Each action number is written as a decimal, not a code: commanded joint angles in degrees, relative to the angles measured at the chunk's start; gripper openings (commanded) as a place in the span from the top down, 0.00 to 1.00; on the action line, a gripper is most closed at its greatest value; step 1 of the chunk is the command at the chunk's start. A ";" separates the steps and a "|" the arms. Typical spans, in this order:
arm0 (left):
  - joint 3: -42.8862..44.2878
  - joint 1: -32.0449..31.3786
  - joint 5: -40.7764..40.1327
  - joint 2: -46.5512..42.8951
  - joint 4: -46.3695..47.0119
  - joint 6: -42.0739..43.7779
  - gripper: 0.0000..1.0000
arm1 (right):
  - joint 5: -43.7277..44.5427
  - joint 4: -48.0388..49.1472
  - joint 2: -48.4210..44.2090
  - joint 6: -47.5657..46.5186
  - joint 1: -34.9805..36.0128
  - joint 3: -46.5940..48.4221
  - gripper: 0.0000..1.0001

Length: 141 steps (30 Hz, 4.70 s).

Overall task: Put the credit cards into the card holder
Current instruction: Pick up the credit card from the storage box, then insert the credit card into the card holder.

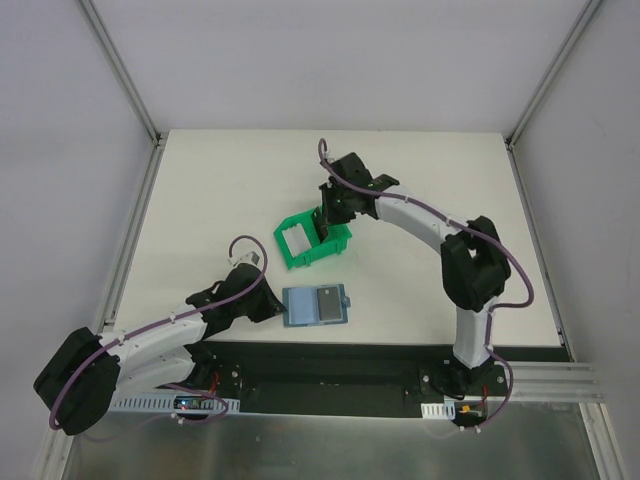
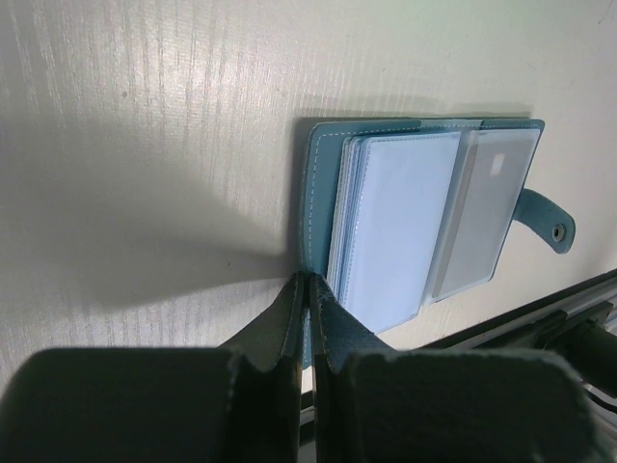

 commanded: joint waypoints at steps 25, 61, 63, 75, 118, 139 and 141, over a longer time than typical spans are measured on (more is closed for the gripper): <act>-1.58 0.37 1.08 -3.32 0.42 -2.25 1.00 | 1.30 39.71 -36.62 31.90 13.00 -55.62 1.00; -2.19 0.37 0.82 -3.32 0.42 -2.87 1.00 | -4.86 55.54 -23.34 39.73 13.71 -61.17 1.00; -2.19 0.37 0.82 -3.23 0.42 -2.87 1.00 | -4.85 55.89 -23.34 40.17 13.79 -61.69 1.00; -2.81 0.37 0.46 -4.03 0.42 -3.22 1.00 | -1.34 52.39 -28.17 39.91 14.06 -63.98 1.00; -3.33 0.37 0.73 -4.47 1.92 -3.66 1.00 | 6.04 36.24 -25.79 32.89 17.48 -52.56 0.69; -2.46 0.37 1.26 -3.76 1.92 -2.60 1.00 | 1.83 28.56 -19.30 27.25 20.30 -41.49 0.66; -2.37 0.37 1.34 -3.67 2.01 -2.60 1.00 | 1.21 28.47 -18.51 27.16 20.82 -40.34 0.67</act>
